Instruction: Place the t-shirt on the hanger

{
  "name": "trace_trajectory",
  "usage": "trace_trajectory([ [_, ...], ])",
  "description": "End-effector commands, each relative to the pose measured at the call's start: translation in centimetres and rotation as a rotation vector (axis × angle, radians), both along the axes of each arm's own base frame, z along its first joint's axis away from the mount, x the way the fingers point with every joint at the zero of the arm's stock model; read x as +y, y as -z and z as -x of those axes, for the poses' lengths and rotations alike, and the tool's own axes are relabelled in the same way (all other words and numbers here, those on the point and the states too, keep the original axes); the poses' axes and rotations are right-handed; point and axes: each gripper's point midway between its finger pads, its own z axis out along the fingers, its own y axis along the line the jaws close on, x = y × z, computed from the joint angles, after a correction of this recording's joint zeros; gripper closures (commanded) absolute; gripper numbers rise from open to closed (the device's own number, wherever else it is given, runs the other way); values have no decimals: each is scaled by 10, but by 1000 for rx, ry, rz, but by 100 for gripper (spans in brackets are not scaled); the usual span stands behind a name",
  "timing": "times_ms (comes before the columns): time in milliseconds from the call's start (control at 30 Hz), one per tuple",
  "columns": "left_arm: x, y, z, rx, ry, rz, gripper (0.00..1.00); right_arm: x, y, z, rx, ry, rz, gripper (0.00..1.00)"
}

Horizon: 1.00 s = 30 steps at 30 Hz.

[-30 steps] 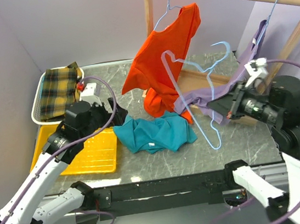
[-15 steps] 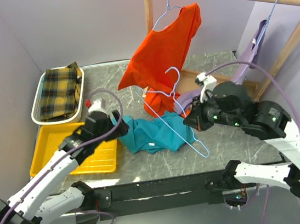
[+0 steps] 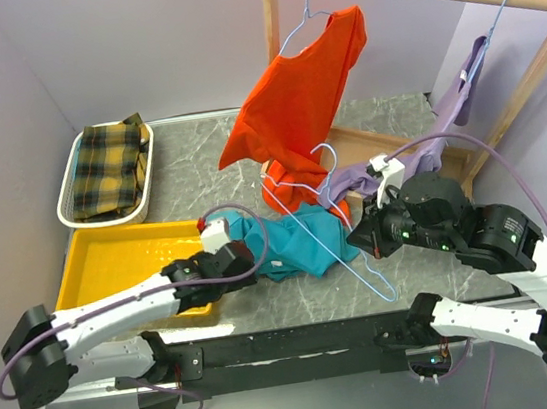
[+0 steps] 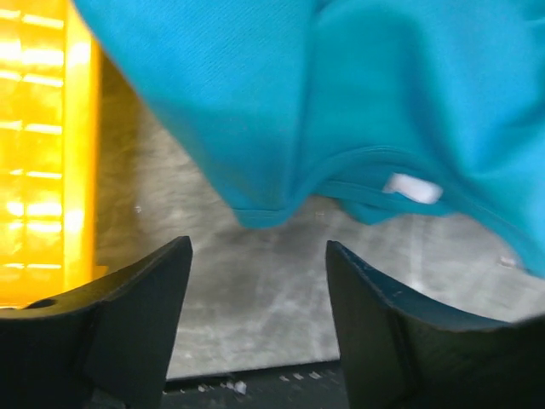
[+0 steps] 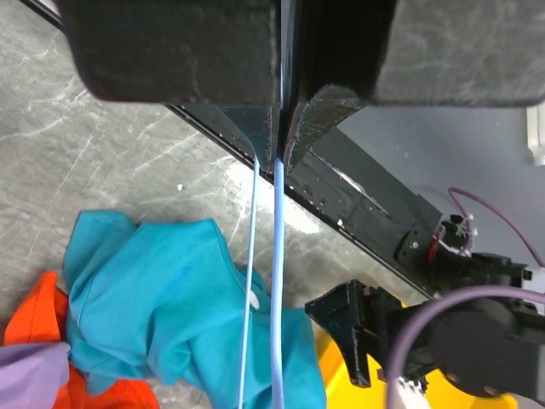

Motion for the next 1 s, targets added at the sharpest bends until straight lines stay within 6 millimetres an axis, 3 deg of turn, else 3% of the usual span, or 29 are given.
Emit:
trace_trajectory([
  [0,4,15,-7,-33,-89,-34,33,3,-2,-1,-23,-13,-9,100],
  [333,18,32,-23,-128,-159,-116,46,8,10,2,0,-34,9,100],
  [500,0,38,-25,-137,-80,-75,51,6,9,6,2,-51,8,100],
  [700,2,46,-8,-102,-32,-69,38,1,14,8,9,-40,23,100],
  [967,-1,50,-8,-124,-21,-30,39,2,18,7,14,-36,25,100],
])
